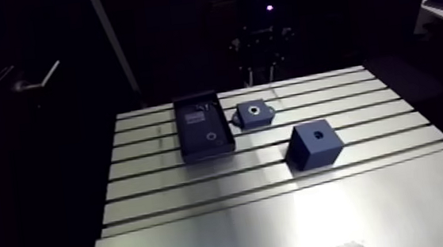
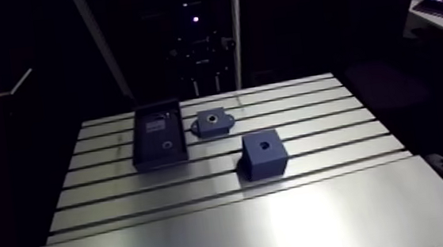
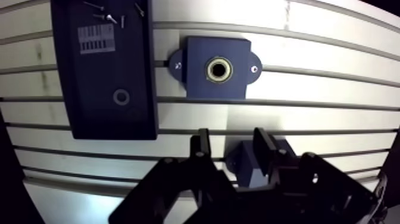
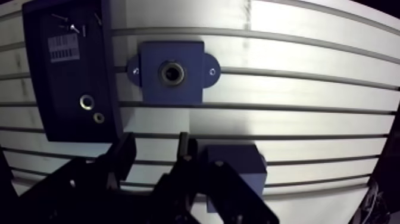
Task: Pick up the bearing and press it into the housing until flush.
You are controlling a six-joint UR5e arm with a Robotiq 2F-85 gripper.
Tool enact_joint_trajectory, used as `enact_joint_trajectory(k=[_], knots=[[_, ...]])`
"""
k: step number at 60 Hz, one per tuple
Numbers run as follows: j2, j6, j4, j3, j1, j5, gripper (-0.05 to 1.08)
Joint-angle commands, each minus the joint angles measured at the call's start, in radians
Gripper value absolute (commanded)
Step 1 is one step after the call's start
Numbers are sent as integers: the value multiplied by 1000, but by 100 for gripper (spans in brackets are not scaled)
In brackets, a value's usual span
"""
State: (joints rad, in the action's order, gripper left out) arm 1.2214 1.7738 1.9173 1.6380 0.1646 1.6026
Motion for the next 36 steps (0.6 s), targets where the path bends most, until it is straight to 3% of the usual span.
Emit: enact_joint_trajectory(k=[1, 12, 36], knots=[[143, -64, -364, -196, -5, -1, 0], [176, -64, -433, -268, -5, 0, 0], [227, -64, -432, -282, -11, -17, 0]])
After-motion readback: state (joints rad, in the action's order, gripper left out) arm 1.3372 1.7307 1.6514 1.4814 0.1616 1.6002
